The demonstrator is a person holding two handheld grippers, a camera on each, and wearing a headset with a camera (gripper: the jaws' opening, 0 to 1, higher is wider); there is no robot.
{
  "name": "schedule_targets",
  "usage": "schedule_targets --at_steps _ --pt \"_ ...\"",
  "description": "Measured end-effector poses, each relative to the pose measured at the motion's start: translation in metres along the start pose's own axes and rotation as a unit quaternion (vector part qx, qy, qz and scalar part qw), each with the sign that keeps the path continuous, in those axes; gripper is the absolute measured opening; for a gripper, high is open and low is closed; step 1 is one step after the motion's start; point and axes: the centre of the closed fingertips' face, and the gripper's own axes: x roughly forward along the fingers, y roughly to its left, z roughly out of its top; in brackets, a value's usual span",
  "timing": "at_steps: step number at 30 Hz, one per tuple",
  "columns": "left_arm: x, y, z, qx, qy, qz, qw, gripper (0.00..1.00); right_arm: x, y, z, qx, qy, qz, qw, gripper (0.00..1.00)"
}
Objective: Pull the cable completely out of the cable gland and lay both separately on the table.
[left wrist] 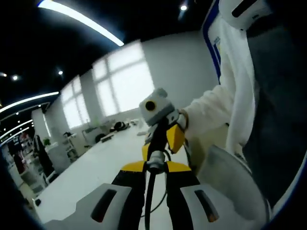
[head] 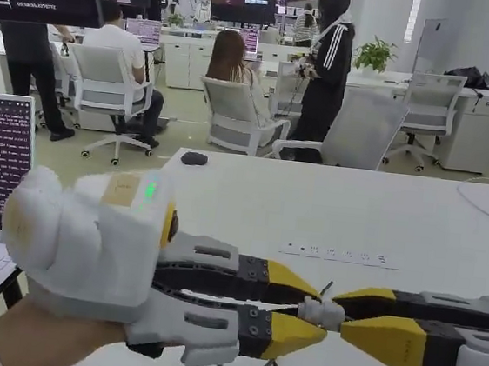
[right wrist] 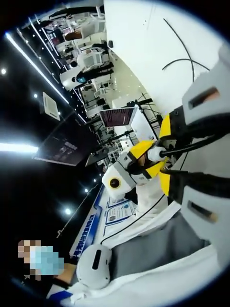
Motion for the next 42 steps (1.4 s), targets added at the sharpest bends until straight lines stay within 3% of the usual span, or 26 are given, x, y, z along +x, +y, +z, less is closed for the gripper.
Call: schedule_targets --at_steps 4,11,13,16,19,22,24,26,28,29,30,33,37,38,39,40,42 --pt "0.0 0.001 0.002 0.015 -0.003 0.007 0.9999 0.16 0.001 0.003 0.007 0.032 -0.027 0.012 0.999 0.12" --pt "-0.002 0.006 0.001 0.02 -0.002 0.012 0.9997 0.16 0.003 0.004 0.008 0.034 -0.022 0.007 0.9992 0.11" --pt "-0.002 0.007 0.0 0.017 0.002 0.011 0.9998 0.15 0.004 0.004 0.007 0.013 -0.02 0.004 0.9997 0.1" --pt "-0.003 0.006 -0.004 -0.031 0.01 -0.005 0.9994 0.15 0.006 0.006 0.004 -0.014 -0.012 0.006 0.9998 0.1" --pt "-0.004 0.004 -0.006 -0.097 0.013 -0.021 0.9949 0.15 0.007 0.008 0.002 -0.046 -0.005 0.01 0.9989 0.1" --pt "-0.003 0.003 -0.011 -0.165 0.009 -0.037 0.9855 0.15 0.008 0.01 -0.001 -0.087 0.005 0.019 0.996 0.1" --pt "-0.004 0.003 -0.009 -0.215 -0.011 -0.051 0.9752 0.15 0.009 0.014 -0.002 -0.127 0.005 0.024 0.9916 0.1" --pt "-0.005 0.001 -0.01 -0.237 -0.023 -0.06 0.9694 0.15 0.01 0.017 -0.002 -0.14 0.009 0.028 0.9897 0.1" --pt "-0.005 -0.001 -0.01 -0.256 -0.031 -0.066 0.964 0.15 0.01 0.02 -0.002 -0.179 0.013 0.033 0.9832 0.1" --pt "-0.005 -0.001 -0.01 -0.263 -0.034 -0.068 0.9618 0.15 0.01 0.021 -0.002 -0.185 0.013 0.035 0.982 0.1" --pt "-0.006 -0.001 -0.01 -0.267 -0.039 -0.069 0.9605 0.15 0.01 0.021 -0.003 -0.177 0.013 0.035 0.9835 0.1" --pt "-0.006 -0.002 -0.01 -0.265 -0.038 -0.067 0.9611 0.15 0.011 0.02 -0.003 -0.172 0.017 0.036 0.9843 0.1" --pt "-0.007 -0.001 -0.011 -0.259 -0.036 -0.061 0.9633 0.15 0.01 0.018 -0.003 -0.143 0.019 0.029 0.9891 0.11" --pt "-0.008 -0.002 -0.012 -0.254 -0.034 -0.06 0.9646 0.15 0.009 0.018 -0.002 -0.138 0.019 0.029 0.9898 0.12" --pt "-0.008 0.0 -0.017 -0.232 -0.022 -0.048 0.9713 0.15 0.008 0.018 -0.002 -0.138 0.017 0.029 0.9899 0.14" --pt "-0.009 -0.001 -0.02 -0.221 -0.013 -0.046 0.9742 0.15 0.007 0.018 -0.001 -0.138 0.017 0.026 0.99 0.16" --pt "-0.01 -0.004 -0.02 -0.222 -0.018 -0.045 0.9739 0.15 0.004 0.014 -0.003 -0.142 0.026 0.015 0.9894 0.15"
